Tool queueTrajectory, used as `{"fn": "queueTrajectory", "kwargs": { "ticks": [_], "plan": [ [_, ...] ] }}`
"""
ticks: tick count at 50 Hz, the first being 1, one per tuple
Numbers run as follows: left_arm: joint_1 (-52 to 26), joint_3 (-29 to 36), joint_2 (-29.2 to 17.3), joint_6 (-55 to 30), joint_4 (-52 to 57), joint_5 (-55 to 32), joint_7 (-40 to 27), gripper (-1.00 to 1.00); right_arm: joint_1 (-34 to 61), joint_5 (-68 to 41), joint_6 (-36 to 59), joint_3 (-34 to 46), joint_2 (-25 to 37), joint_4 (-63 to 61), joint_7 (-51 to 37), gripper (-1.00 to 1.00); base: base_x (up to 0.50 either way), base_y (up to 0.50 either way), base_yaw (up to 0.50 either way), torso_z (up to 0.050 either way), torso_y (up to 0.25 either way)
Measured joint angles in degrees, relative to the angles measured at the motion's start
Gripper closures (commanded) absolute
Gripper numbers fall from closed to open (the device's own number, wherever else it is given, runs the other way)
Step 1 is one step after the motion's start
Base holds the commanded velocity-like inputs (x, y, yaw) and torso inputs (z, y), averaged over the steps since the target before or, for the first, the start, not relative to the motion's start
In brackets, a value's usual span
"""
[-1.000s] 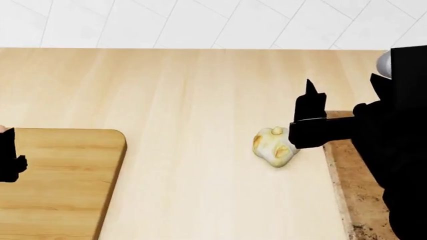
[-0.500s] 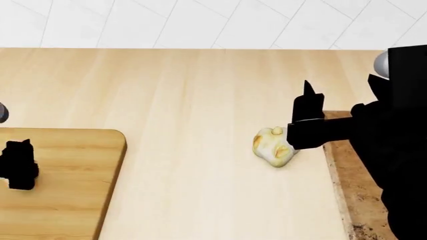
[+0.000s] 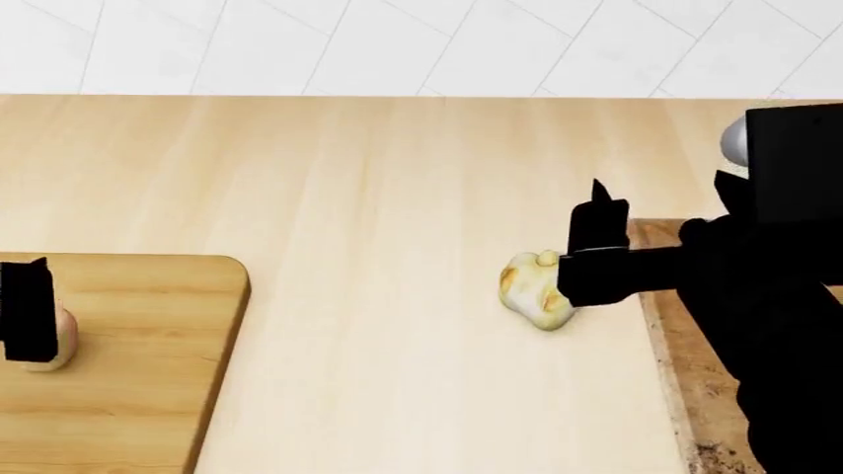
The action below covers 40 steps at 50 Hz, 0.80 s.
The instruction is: Place the apricot and the ginger on separate cutting boards.
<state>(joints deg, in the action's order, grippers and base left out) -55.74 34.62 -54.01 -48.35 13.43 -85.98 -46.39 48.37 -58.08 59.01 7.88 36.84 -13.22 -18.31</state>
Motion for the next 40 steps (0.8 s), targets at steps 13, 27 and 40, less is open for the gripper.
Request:
{"fn": "queueTrajectory", "kwargs": {
  "ticks": [13,27,40],
  "plan": [
    [-5.7,-3.0,-1.2,-1.8,4.1,-7.4,-4.7,-1.0,3.3,-0.6,2.8,2.1,-4.1,6.0,-1.9,-1.0,0.0,0.0,0.0,0.0,0.0],
    [-8.0,-4.6,-1.6,-1.8,6.8,-10.3,-6.2,-1.0,10.2,3.9,3.4,10.2,-9.5,19.7,2.0,-1.0,0.0,0.0,0.0,0.0,0.0],
    [-5.7,-8.2,-6.1,0.6,10.1,-10.7,-3.6,-1.0,16.5,9.6,1.4,17.9,-13.2,32.5,7.6,-1.0,0.0,0.0,0.0,0.0,0.0]
  ]
}}
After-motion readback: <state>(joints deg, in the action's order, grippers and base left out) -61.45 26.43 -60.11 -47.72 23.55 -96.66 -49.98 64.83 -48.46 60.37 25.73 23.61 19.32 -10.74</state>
